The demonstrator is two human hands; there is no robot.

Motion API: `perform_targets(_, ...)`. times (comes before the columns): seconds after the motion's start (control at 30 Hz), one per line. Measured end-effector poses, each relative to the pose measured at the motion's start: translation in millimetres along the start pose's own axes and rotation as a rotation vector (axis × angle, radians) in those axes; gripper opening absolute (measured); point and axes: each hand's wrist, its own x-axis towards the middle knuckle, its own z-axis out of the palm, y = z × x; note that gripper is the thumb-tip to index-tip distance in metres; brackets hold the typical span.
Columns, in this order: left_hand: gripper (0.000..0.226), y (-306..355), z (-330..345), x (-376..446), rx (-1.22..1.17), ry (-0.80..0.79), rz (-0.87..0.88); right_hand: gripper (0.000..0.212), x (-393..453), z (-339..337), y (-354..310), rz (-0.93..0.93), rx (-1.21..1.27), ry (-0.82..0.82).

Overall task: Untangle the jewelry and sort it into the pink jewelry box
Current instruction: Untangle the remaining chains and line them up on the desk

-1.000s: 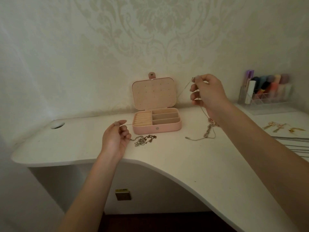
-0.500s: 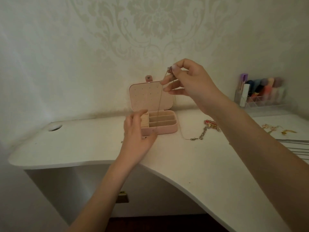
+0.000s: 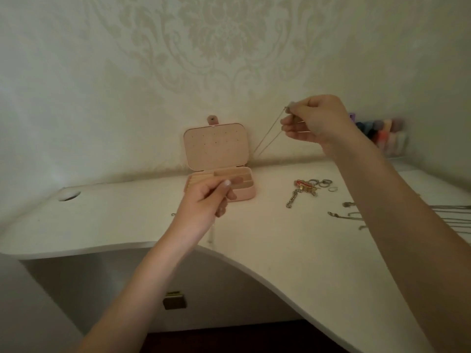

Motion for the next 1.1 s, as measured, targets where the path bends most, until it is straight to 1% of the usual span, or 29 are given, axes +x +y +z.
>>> perform_targets(0.1,0.021,-8.9,-5.4,-8.8,0.121,0.007,-0.037,0.018,-1.3,-25.4,6.9,0.053,-0.133,0.016)
perform_targets(0.2,0.015,-13.2,-2.0,-14.5,0.202,-0.068,-0.084,0.016,-17.4,-51.4,13.2,0.052,-0.253,0.076)
perform_targets(0.33,0.015,-8.2,19.6,-23.0,0.168,-0.143,-0.098,0.011,-48.9,-103.8,9.5,0.014,-0.407,0.228)
perform_targets(0.43,0.015,0.2,42.4,-27.1,0.143,-0.205,-0.057,0.009,-75.1,-153.0,0.3,0.02,-0.483,0.325)
perform_targets(0.53,0.012,7.0,72.8,-31.4,0.189,-0.303,0.016,0.008,-108.7,-199.5,-2.9,0.04,-0.55,0.434)
perform_targets(0.63,0.01,10.1,108.8,-39.9,0.27,-0.402,0.093,0.01,-145.9,-237.8,4.0,0.074,-0.722,0.554)
perform_targets(0.7,0.01,10.3,131.4,-46.0,0.301,-0.451,0.139,0.014,-168.2,-259.5,12.4,0.117,-0.84,0.597)
perform_targets(0.8,0.012,10.8,156.9,-55.4,0.386,-0.486,0.225,0.021,-193.6,-283.3,22.1,0.168,-1.052,0.614)
perform_targets(0.9,0.012,12.4,168.7,-63.5,0.435,-0.507,0.282,0.021,-210.1,-292.7,29.2,0.195,-1.232,0.599)
perform_targets(1.03,0.012,11.3,172.9,-68.5,0.542,-0.519,0.383,0.013,-219.6,-296.2,42.0,0.232,-1.341,0.573)
perform_targets(1.1,0.013,8.7,171.3,-68.2,0.576,-0.516,0.398,0.011,-223.0,-295.3,50.0,0.276,-1.379,0.567)
